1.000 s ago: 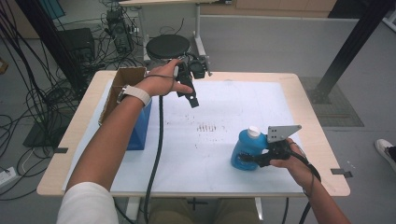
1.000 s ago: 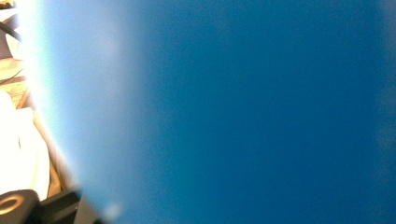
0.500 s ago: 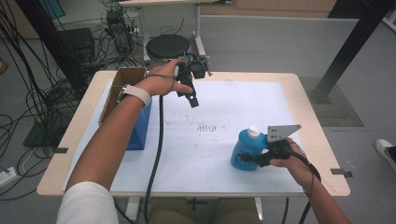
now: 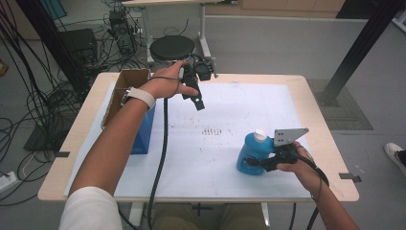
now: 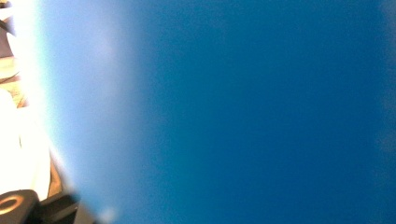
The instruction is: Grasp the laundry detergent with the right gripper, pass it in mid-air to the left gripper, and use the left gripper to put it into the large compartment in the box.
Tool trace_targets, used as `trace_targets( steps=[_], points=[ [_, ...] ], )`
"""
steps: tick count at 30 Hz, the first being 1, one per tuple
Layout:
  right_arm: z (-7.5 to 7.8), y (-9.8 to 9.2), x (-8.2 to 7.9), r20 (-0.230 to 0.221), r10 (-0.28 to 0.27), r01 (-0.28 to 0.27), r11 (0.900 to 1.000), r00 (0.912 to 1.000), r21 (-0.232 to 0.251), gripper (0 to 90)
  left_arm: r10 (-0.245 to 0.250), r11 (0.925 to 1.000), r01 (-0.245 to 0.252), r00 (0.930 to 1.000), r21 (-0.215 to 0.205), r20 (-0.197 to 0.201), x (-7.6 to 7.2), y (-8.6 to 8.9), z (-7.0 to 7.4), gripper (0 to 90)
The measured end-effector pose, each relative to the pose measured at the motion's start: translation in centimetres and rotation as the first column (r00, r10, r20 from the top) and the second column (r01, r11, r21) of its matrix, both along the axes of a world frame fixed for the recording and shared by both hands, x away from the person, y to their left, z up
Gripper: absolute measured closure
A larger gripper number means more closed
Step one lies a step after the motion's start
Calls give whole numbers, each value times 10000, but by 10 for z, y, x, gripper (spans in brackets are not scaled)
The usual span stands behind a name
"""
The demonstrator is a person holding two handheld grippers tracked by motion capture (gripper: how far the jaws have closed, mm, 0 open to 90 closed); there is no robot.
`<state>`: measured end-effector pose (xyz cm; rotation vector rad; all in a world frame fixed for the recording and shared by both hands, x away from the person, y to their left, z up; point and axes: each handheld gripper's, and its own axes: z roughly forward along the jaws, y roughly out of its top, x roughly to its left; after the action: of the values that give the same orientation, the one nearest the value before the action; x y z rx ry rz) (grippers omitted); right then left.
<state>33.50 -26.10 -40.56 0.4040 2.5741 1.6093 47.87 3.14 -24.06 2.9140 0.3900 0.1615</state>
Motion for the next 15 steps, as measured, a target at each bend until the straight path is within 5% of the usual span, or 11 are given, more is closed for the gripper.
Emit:
trace_targets(
  steps=[15],
  points=[
    [0,0,0,-4,39,-39,10000,10000,-5,422,1,10000,0,10000,-22,9,0,-1,-1,135]
  ],
)
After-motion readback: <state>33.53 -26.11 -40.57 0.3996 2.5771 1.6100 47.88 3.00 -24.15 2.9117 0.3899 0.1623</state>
